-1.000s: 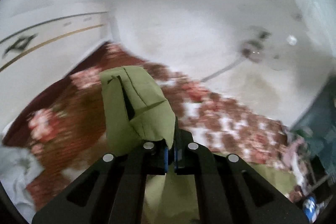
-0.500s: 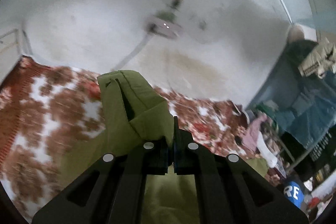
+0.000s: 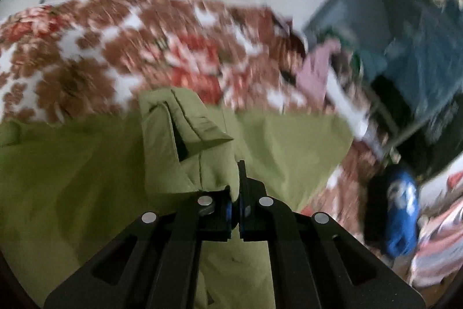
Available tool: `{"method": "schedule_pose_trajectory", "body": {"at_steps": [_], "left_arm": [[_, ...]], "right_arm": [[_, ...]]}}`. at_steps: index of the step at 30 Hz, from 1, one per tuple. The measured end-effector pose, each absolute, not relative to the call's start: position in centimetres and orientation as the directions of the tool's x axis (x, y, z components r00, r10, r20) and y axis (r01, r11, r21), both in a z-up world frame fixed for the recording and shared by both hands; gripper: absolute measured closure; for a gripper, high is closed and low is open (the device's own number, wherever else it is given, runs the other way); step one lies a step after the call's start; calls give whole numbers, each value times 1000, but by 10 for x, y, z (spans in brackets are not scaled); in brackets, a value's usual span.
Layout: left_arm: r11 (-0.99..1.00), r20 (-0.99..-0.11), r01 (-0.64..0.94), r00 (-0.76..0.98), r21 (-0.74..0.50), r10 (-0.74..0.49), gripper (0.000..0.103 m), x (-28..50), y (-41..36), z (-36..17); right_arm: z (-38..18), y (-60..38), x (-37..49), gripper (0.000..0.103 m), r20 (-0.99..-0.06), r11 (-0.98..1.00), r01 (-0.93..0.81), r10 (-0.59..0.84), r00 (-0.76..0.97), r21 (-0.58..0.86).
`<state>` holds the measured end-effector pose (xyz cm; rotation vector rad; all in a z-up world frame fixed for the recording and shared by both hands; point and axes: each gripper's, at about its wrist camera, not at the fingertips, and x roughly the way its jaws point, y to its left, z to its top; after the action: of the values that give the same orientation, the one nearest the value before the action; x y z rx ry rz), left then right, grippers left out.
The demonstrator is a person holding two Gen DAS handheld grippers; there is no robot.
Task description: Fold large clothes
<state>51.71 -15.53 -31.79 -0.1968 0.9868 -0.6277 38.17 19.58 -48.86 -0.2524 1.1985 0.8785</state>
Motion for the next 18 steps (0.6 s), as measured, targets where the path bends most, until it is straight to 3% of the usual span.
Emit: {"method": "schedule_pose_trajectory", "body": {"at_steps": [8,18], "left_arm": [[872,-831,389,345,-297,-437,101,507,-208,-380],[881,-910,464,316,-97,-267,99,473,-257,-434]], "right_arm": [[-489,184,372,4,-865,629,-720,495,81,293],[-488,161,358,5,-843,599,-736,533,73,315]]}}
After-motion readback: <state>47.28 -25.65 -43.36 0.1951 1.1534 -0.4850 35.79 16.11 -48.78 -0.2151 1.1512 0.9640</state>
